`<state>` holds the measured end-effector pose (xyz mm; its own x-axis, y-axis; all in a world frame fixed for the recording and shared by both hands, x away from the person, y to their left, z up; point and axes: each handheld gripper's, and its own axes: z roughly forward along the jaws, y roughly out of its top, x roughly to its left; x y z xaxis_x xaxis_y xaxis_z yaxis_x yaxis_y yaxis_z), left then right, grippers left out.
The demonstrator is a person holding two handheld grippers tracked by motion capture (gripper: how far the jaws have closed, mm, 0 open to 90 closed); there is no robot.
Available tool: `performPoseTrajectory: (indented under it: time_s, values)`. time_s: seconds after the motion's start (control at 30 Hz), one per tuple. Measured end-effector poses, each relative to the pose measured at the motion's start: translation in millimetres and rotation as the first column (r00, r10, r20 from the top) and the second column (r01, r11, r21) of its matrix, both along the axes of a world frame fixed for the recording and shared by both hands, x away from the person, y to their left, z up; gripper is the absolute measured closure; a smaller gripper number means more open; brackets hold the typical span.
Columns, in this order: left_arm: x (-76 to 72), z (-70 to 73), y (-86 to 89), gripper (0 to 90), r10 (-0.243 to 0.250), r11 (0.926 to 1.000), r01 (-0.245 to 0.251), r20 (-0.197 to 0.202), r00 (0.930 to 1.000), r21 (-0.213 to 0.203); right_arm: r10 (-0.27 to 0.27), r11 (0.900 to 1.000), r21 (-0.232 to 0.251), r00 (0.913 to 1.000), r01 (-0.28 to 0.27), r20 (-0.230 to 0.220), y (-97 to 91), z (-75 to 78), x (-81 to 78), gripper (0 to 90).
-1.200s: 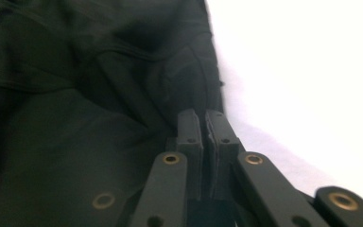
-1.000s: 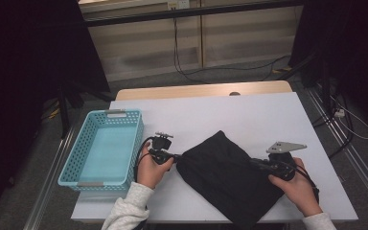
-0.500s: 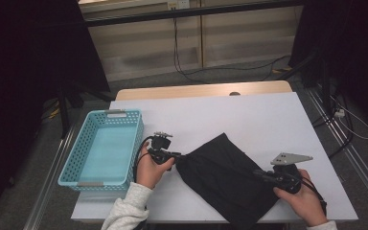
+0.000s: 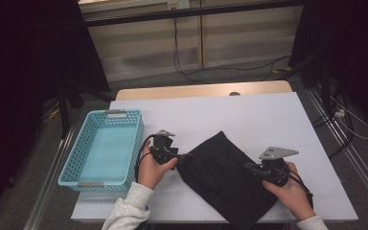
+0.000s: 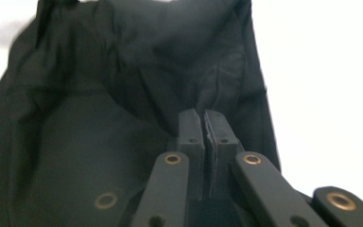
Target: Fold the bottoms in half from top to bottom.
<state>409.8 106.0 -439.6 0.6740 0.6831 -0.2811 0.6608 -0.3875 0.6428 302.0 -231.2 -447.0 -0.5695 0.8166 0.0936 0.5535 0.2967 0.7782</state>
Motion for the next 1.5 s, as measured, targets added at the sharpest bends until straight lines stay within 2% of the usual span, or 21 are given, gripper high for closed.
performPoseTrajectory:
  time_s: [0.07,0.1,0.23,0.27,0.33,0.37,0.47,0.5,0.6,0.8,0.93,0.97,1.07,1.17,1.3,1.33,1.4,1.43,1.47,1.5]
  values:
    - [0.2,0.1,0.0,35.4,0.000,1.0000,0.000,0.002,1.0000,0.002,-0.003,1.0000,0.008,0.9999,0.003,0.016,2.0,2.9,3.1,86.8]
    - [0.4,0.2,-0.5,35.4,0.002,1.0000,-0.002,0.003,1.0000,-0.003,0.004,0.9999,0.016,0.9994,-0.004,0.036,8.2,8.2,12.9,86.8]
    - [1.0,0.2,-0.4,35.4,0.004,0.9999,-0.004,0.002,1.0000,-0.011,0.019,0.9998,0.002,0.9987,-0.020,0.046,20.0,10.6,33.7,86.8]
    - [1.0,0.2,-0.4,35.4,0.004,0.9999,-0.004,0.002,1.0000,-0.011,0.021,0.9996,-0.017,0.9986,-0.020,0.050,22.6,10.2,39.4,86.8]
    - [1.5,0.6,0.9,35.4,0.003,1.0000,-0.003,0.003,1.0000,-0.008,0.019,0.9994,-0.030,0.9988,-0.017,0.045,24.3,8.9,44.8,86.7]
    - [1.8,0.7,2.1,35.4,0.001,1.0000,-0.001,0.003,1.0000,-0.005,0.005,0.9986,-0.052,0.9994,-0.003,0.033,24.8,2.5,55.0,86.4]
    - [2.2,0.2,2.6,35.3,0.000,1.0000,0.000,0.005,1.0000,-0.001,0.010,0.9975,-0.069,0.9999,-0.009,0.007,25.7,-6.8,62.3,85.7]
    - [2.2,0.1,2.7,35.2,0.000,1.0000,0.000,0.004,1.0000,0.000,0.006,0.9960,-0.090,1.0000,-0.006,0.003,25.9,-9.8,64.1,85.2]
    - [2.0,0.1,2.2,34.7,0.000,1.0000,0.000,0.006,1.0000,0.000,0.000,0.9980,-0.063,1.0000,0.000,-0.003,25.0,-12.2,66.5,85.8]
    - [1.0,1.4,0.8,29.8,0.002,1.0000,-0.002,0.018,0.9998,0.003,0.021,0.9991,-0.038,0.9997,-0.020,0.016,28.2,0.6,60.9,86.0]
    - [-2.8,3.8,-3.5,28.8,-0.025,0.9997,0.025,0.033,0.9991,0.002,-0.008,0.9988,-0.049,0.9998,0.009,0.016,18.7,3.0,55.9,85.5]
    - [-3.3,4.2,-4.4,28.7,-0.031,0.9995,0.031,0.036,0.9989,0.002,-0.016,0.9993,-0.033,0.9997,0.017,0.016,15.4,2.3,54.6,84.9]
    - [-3.9,3.5,-6.2,28.3,-0.031,0.9995,0.031,0.037,0.9988,0.003,-0.048,0.9984,-0.029,0.9987,0.049,0.014,6.5,-1.0,52.4,78.4]
    - [-3.5,3.0,-6.2,28.1,-0.035,0.9993,0.035,0.036,0.9987,0.009,-0.087,0.9947,-0.053,0.9960,0.088,0.018,2.8,-4.1,54.7,63.1]
    - [-3.2,2.8,-6.0,28.1,-0.034,0.9994,0.034,0.038,0.9987,0.007,-0.092,0.9932,-0.071,0.9957,0.091,-0.010,2.9,-12.1,62.3,56.8]
    - [-3.2,2.2,-6.2,28.1,-0.031,0.9995,0.031,0.037,0.9988,0.002,-0.092,0.9929,-0.079,0.9955,0.090,-0.022,3.7,-14.6,64.1,58.7]
    - [-2.9,1.7,-5.8,28.1,-0.032,0.9995,0.032,0.035,0.9989,0.004,-0.080,0.9949,-0.063,0.9963,0.078,-0.030,4.4,-16.6,65.0,61.2]
    - [-2.4,0.8,-5.6,28.1,-0.029,0.9996,0.029,0.032,0.9991,0.004,-0.077,0.9965,-0.036,0.9961,0.075,-0.043,5.2,-17.0,65.7,73.4]
    - [-2.4,0.8,-5.6,28.1,-0.029,0.9996,0.029,0.032,0.9991,0.004,-0.065,0.9976,-0.024,0.9969,0.064,-0.043,4.9,-16.3,65.6,78.6]
    - [-2.1,0.4,-5.4,28.1,-0.026,0.9997,0.026,0.032,0.9992,0.000,-0.060,0.9980,-0.024,0.9969,0.059,-0.051,5.0,-14.9,65.3,79.7]
